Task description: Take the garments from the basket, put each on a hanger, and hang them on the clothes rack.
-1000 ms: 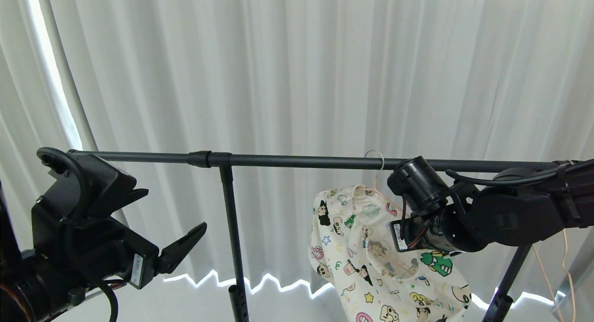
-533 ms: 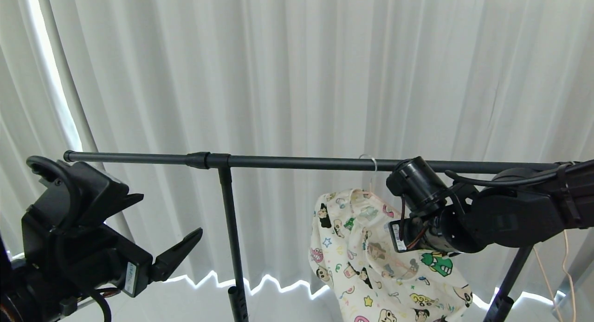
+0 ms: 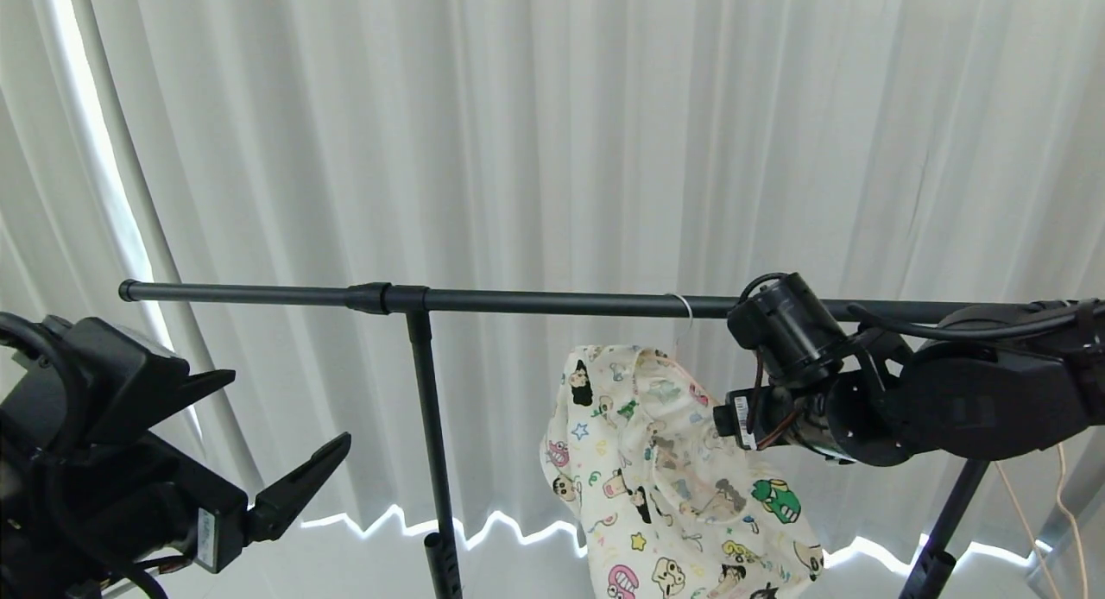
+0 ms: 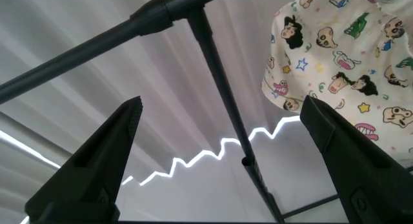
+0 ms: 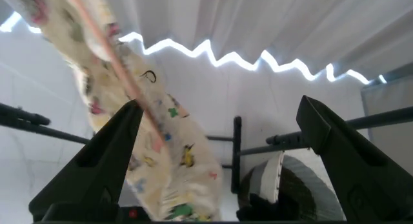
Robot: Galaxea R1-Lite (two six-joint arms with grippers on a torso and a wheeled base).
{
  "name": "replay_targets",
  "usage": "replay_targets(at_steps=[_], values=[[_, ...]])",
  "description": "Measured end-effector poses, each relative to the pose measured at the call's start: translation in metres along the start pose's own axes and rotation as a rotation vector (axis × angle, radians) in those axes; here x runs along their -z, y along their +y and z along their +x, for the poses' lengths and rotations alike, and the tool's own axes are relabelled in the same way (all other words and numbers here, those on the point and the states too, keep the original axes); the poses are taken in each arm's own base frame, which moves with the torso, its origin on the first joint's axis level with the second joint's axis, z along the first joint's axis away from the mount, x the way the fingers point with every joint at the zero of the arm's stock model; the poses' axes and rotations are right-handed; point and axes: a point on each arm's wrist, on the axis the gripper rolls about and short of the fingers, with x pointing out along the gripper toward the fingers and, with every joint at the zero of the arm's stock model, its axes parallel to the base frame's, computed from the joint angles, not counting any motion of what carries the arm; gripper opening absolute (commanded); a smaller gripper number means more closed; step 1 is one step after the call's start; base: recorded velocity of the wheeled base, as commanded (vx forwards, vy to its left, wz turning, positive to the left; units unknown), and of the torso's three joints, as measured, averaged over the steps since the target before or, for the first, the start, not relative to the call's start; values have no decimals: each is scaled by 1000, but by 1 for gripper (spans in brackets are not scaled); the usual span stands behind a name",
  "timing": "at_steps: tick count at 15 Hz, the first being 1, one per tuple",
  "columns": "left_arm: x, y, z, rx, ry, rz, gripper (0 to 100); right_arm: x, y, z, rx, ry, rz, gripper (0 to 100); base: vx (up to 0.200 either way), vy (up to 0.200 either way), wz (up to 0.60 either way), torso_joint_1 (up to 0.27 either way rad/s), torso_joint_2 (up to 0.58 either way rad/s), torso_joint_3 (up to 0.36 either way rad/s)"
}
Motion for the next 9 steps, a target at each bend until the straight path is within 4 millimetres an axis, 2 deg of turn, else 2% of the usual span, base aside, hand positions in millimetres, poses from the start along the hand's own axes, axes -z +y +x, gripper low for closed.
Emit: replay_targets(at_steps=[4,9], values=[[5,10,-1,-78,27,-24,100,-10,-13,-47,-69,-88,23,100,0,0,0,0,0,0],[12,22,-2,-168,66,-54,100,-17,-55,-109,-115,-202,-50,100,0,0,0,0,0,0]])
